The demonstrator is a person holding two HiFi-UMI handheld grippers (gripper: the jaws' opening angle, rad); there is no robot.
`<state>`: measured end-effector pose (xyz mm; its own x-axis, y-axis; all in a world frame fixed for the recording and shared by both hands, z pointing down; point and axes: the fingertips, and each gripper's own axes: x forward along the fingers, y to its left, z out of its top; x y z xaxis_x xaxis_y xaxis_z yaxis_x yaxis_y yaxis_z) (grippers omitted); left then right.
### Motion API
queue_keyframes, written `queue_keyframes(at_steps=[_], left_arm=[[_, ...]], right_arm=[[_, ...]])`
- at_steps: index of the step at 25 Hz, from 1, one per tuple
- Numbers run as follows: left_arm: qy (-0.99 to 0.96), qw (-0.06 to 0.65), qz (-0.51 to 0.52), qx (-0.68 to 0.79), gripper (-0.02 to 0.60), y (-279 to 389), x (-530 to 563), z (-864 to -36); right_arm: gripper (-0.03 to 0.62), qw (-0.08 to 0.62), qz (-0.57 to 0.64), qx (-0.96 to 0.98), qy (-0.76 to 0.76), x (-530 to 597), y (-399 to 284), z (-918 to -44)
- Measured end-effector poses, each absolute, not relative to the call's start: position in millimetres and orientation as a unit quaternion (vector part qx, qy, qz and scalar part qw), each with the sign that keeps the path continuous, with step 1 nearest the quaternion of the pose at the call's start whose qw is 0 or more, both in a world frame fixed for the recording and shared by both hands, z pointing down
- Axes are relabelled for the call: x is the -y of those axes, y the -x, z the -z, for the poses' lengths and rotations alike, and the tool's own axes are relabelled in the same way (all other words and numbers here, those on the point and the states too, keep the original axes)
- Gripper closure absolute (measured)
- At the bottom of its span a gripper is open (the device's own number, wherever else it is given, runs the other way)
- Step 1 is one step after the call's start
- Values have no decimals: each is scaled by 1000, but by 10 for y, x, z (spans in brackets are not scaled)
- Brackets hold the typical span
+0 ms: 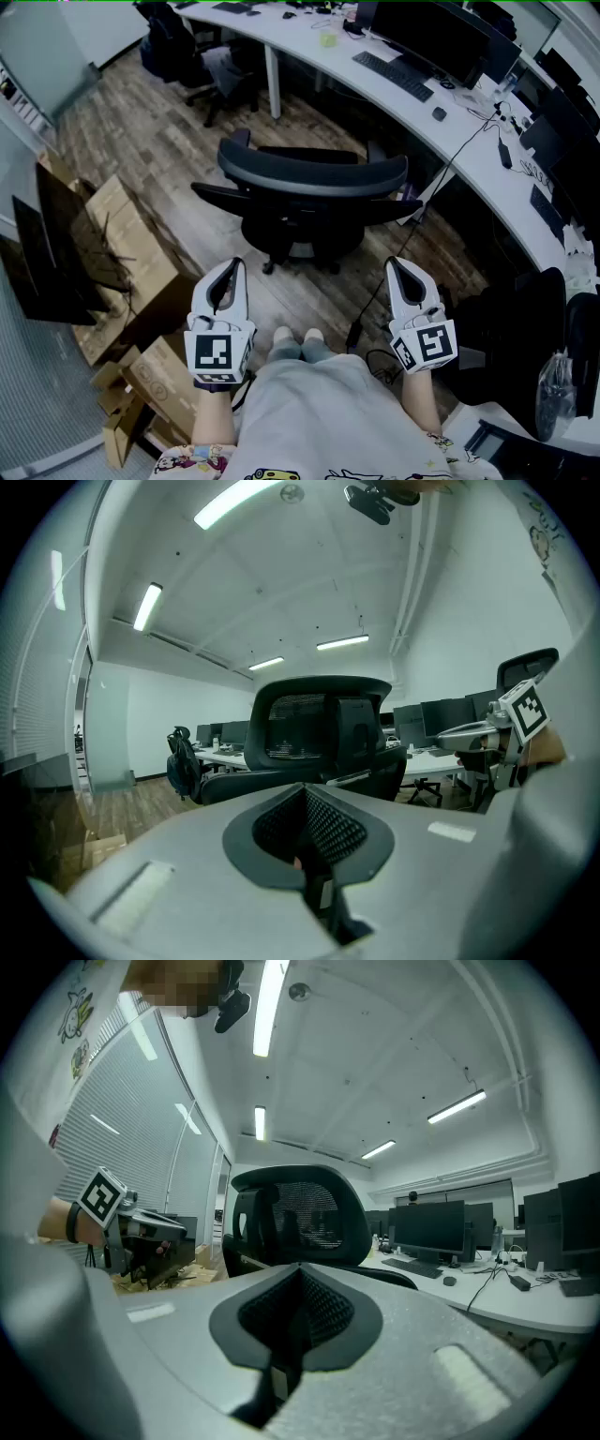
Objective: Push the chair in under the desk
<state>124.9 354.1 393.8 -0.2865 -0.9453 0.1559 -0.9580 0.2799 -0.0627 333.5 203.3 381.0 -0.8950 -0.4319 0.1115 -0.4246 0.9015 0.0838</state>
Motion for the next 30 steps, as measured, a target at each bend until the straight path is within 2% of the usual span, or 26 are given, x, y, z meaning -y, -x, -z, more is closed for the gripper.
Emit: queue_keyframes(at_steps=[10, 17, 21, 30], left_arm=[[-591, 45, -63, 803, 561, -1230, -3527, -3933], [-607, 12, -86, 790, 442, -1146, -3417, -3869], [-609, 5, -118, 784, 403, -1014, -3355, -3912], [-620, -13, -198, 759, 314, -768, -3124, -4048]], right_arm=[[592, 52, 37, 975, -214, -1988, -3353, -3766], [453, 68, 56, 981, -173, -1862, -3269, -3741], [379, 89, 71, 982, -150, -1742, -3187, -3771], [319, 127, 105, 977, -136, -1392, -3073, -3889]])
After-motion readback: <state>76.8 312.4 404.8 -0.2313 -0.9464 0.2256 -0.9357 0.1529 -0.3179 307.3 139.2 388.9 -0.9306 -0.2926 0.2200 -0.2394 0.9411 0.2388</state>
